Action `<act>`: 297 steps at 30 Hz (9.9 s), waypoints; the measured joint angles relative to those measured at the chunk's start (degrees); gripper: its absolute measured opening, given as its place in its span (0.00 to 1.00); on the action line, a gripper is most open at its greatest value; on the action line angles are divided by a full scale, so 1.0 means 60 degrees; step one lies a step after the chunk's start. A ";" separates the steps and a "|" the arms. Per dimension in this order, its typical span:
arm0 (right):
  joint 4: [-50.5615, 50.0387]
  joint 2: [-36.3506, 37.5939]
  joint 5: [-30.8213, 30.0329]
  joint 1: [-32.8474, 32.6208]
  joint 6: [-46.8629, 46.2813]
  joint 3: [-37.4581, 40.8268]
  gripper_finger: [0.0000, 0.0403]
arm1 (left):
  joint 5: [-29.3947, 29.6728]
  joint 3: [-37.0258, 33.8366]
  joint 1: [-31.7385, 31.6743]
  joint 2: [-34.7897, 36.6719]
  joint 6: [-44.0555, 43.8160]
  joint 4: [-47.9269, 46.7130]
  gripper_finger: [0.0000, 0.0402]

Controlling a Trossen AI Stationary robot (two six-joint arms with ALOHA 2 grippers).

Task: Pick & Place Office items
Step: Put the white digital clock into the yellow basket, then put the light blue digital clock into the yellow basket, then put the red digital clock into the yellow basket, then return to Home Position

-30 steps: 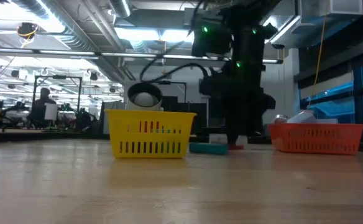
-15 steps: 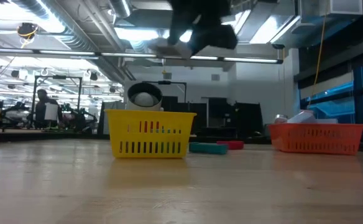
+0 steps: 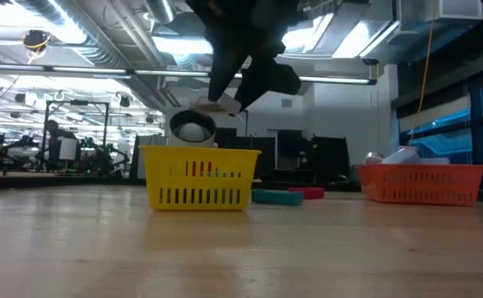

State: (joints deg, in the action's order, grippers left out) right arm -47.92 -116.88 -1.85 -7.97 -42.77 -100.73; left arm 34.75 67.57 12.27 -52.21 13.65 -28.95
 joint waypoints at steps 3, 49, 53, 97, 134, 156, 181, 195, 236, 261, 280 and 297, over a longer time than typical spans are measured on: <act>0.0081 0.0000 0.0215 0.0044 -0.0100 0.0000 0.51 | 0.0038 0.0000 0.0000 0.0043 0.0011 -0.0004 0.68; -0.1602 -0.0484 0.0493 0.0804 0.2211 0.1434 0.79 | 0.0076 0.0000 0.0062 0.0037 -0.0004 0.1940 0.68; -0.1332 -0.0484 0.0456 0.0925 0.2399 0.1737 0.80 | 0.0238 0.0000 0.0059 0.0034 0.0005 0.2155 0.68; -0.0608 0.0397 0.0759 0.0711 0.1475 0.2951 0.39 | 0.0461 0.0000 0.0062 0.0209 0.0149 0.2514 0.68; 0.0699 0.0124 0.1019 0.0376 -0.0326 0.0618 0.64 | 0.0464 0.0000 0.0270 0.0472 0.0185 0.2051 0.68; -0.3351 -0.0010 -0.0032 0.3404 -0.4896 0.0164 0.70 | 0.0481 0.0000 0.0270 0.0806 0.0186 0.1785 0.68; -0.3326 -0.1170 0.0209 0.3093 -1.2552 0.0210 0.70 | -0.0381 -0.0004 0.0761 0.1674 -0.0087 0.1494 0.68; -0.2844 -0.1266 0.0806 0.3787 -1.1077 0.0457 0.70 | -0.0253 -0.0003 0.0761 0.1859 -0.0076 0.1486 0.68; 0.0908 0.0288 0.1170 0.3902 -1.1708 0.4656 0.54 | -0.0107 -0.0004 0.0761 0.1687 -0.0071 0.1902 0.68; -0.0470 0.1280 0.0379 -0.0019 -1.0260 0.2088 0.40 | 0.0182 -0.0004 0.0760 0.1564 0.0035 0.2076 0.68; 0.1168 -0.0954 -0.0253 -0.0425 -0.8719 -0.0276 0.51 | 0.0312 -0.0004 0.0758 0.1509 0.0076 0.2066 0.68; -0.4293 0.0400 -0.4086 -0.1542 -0.9513 -0.0280 0.65 | -0.0081 -0.0005 0.1865 0.2727 -0.0836 -0.1035 0.67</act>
State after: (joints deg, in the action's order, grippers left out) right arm -73.68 -114.48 -26.37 -17.22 -99.84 -102.41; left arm 34.27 67.54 23.46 -35.85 8.63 -35.16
